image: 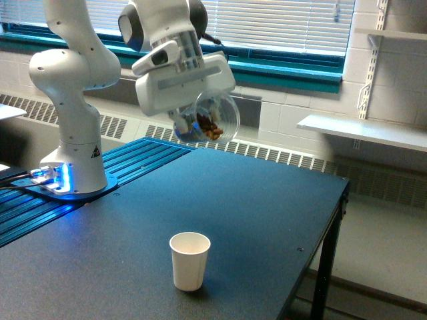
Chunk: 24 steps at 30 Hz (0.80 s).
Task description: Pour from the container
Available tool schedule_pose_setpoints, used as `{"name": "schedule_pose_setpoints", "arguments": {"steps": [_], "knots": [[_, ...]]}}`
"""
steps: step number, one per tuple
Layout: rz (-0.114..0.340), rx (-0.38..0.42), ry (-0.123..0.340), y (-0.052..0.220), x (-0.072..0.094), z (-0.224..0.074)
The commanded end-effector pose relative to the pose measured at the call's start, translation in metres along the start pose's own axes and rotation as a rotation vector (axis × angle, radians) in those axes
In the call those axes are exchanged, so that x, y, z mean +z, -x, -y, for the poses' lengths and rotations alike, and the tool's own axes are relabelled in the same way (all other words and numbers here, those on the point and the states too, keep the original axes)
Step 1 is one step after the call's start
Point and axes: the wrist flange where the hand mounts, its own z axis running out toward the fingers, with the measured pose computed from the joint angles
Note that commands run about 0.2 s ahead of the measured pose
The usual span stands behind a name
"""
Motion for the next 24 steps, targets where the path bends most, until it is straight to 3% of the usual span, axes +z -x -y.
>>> {"name": "schedule_pose_setpoints", "arguments": {"steps": [1,24], "knots": [[0.014,0.011,0.015,0.000,0.014,-0.012],[0.066,0.080,0.091,0.003,0.059,-0.056]]}}
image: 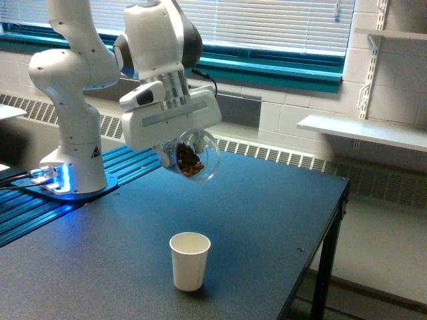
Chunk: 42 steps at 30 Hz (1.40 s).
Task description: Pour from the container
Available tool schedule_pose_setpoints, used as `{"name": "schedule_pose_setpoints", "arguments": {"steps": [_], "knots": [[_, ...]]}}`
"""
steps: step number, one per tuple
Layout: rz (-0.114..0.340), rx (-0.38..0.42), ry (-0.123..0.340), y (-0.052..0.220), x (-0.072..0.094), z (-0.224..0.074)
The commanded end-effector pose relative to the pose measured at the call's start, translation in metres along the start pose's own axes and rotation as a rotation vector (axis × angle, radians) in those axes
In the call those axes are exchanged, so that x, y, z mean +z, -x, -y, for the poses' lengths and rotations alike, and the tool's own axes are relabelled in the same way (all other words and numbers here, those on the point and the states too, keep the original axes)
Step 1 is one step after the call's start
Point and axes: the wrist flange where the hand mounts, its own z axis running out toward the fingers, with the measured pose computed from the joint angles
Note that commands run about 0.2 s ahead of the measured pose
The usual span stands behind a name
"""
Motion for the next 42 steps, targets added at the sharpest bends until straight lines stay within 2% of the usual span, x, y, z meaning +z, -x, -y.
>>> {"name": "schedule_pose_setpoints", "arguments": {"steps": [1,26,42], "knots": [[0.008,0.003,0.008,-0.002,0.011,-0.009],[0.072,0.010,0.053,0.000,0.049,-0.013],[0.091,0.022,0.085,-0.005,0.064,-0.018]]}}
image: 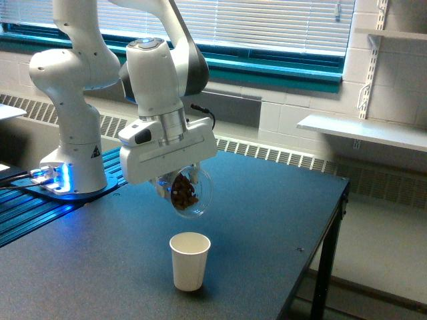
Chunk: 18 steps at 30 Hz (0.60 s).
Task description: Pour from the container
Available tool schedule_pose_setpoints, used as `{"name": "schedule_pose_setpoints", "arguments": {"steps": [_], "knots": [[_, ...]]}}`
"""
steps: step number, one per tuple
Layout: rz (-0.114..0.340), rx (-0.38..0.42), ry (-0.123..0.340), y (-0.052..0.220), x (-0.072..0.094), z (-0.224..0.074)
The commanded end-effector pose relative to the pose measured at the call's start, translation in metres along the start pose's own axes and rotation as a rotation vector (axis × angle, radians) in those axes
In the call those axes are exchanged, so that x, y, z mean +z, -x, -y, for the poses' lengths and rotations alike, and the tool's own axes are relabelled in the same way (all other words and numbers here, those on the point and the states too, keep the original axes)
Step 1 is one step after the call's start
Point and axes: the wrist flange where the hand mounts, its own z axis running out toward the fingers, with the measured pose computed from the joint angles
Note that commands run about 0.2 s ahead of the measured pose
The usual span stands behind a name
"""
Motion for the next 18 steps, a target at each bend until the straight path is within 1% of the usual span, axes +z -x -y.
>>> {"name": "schedule_pose_setpoints", "arguments": {"steps": [1,8,18], "knots": [[0.008,-0.005,0.004,-0.0028,0.0034,0.0004],[0.016,0.010,0.018,-0.0068,0.0093,-0.0033],[0.024,0.019,0.027,-0.0116,0.0130,-0.0054]]}}
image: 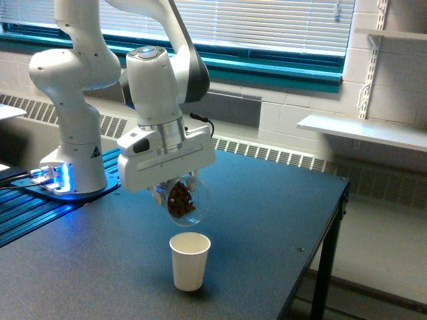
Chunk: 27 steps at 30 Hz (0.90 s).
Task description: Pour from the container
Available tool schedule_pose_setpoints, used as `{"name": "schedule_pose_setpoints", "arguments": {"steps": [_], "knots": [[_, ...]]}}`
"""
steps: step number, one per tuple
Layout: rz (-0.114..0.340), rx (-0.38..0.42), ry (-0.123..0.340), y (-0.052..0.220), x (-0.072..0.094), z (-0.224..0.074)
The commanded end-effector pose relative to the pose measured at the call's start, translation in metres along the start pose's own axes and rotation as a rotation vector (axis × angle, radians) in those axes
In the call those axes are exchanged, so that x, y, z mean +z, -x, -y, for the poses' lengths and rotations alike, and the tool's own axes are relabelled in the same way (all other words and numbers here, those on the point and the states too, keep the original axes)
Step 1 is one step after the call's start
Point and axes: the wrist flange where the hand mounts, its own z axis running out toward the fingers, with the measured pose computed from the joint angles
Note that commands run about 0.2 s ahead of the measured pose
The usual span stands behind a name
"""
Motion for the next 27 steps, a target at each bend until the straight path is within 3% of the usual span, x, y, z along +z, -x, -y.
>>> {"name": "schedule_pose_setpoints", "arguments": {"steps": [1,27], "knots": [[0.006,0.002,0.000,-0.007,-0.001,0.000],[0.036,0.024,0.034,-0.024,0.005,0.002]]}}
